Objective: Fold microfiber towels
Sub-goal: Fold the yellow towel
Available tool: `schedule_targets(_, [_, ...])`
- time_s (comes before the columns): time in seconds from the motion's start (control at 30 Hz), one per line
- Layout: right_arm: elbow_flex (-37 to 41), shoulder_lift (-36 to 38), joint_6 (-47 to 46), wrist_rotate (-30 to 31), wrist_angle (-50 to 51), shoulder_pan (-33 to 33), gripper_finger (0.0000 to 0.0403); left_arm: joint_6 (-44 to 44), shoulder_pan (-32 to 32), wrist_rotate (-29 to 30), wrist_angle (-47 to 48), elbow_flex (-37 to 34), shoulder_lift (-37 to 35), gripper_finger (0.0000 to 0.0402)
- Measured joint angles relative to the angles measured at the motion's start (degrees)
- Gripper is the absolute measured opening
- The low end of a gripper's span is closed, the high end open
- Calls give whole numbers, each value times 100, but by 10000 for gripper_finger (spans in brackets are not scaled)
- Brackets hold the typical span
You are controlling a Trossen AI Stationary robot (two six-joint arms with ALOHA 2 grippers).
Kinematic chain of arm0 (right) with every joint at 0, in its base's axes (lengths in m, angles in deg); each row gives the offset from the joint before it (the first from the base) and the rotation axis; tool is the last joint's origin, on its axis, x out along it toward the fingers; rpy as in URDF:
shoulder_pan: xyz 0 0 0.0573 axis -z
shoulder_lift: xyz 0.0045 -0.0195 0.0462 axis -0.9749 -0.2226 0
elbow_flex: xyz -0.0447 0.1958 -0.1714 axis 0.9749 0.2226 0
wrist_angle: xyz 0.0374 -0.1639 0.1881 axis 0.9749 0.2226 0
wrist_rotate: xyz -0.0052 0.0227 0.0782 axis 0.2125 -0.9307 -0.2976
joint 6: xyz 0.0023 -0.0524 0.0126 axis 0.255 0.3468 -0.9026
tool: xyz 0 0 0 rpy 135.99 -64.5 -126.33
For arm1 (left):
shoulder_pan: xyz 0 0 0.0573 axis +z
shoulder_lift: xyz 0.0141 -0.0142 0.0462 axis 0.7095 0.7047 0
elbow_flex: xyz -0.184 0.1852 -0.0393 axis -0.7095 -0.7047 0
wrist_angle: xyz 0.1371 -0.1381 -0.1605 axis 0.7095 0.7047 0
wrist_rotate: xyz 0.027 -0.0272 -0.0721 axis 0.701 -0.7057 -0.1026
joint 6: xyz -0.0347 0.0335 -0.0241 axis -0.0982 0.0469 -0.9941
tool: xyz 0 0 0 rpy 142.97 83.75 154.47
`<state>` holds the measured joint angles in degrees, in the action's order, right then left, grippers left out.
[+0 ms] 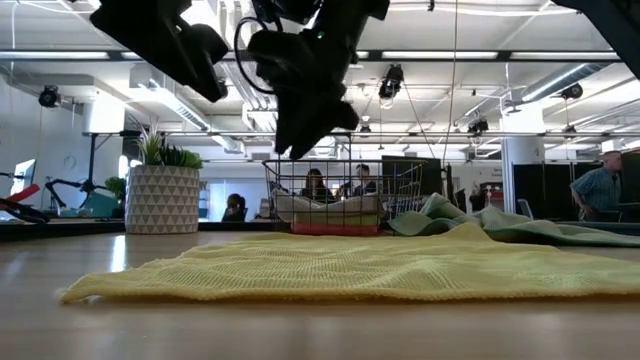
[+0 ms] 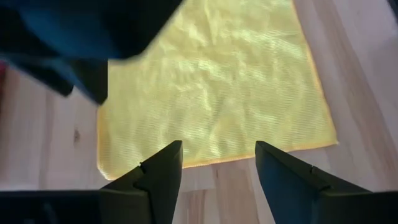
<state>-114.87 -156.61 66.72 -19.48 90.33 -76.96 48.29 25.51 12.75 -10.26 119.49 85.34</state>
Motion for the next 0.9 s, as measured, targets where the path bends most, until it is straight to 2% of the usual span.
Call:
schedule_targets(0.17, [-126,245,48,167,847,-186,137,-36,-196,208,-21,0,0,187])
schedule_targets(0.57, [86,1127,130,1109,1847,-958,118,-337,-451,444,-153,0,159,187])
schedule_targets(0.7, [495,1453,153,1189,1961,-1255,123,-338,-531,448,-231,2,441,187])
schedule_targets(0.9, [1577,2213,-93,1258,1846,-1803,128,-345,-686,445,-432,73,927,187])
